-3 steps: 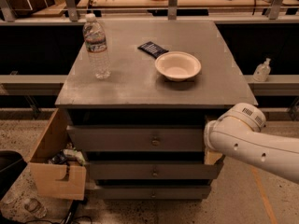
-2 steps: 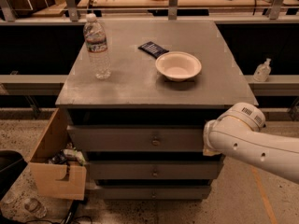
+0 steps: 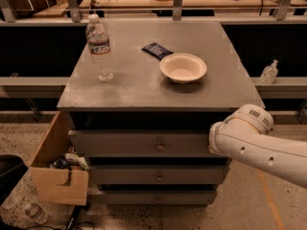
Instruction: Open top drawer
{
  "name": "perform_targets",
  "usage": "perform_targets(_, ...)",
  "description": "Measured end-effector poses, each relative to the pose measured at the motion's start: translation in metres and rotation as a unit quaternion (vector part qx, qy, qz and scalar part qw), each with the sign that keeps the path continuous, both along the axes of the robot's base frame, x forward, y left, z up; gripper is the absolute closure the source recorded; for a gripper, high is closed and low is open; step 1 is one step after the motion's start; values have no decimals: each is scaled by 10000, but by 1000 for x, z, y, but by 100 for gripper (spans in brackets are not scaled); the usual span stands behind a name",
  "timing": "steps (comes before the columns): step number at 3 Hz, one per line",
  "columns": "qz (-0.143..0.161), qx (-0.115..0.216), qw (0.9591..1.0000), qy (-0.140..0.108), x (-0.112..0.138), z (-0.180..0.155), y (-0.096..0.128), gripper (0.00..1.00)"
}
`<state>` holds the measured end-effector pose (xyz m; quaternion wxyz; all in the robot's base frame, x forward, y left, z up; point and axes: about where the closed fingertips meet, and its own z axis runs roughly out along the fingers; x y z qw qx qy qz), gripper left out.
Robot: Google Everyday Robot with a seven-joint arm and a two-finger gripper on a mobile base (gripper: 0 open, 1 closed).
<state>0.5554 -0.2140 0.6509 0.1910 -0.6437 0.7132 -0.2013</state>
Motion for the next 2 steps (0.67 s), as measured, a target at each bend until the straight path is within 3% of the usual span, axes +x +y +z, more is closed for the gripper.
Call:
perform_targets(1, 0, -1, 10000, -2, 0, 1, 0, 100)
perform_targets(2, 0, -1, 10000, -2, 0, 1, 0, 100)
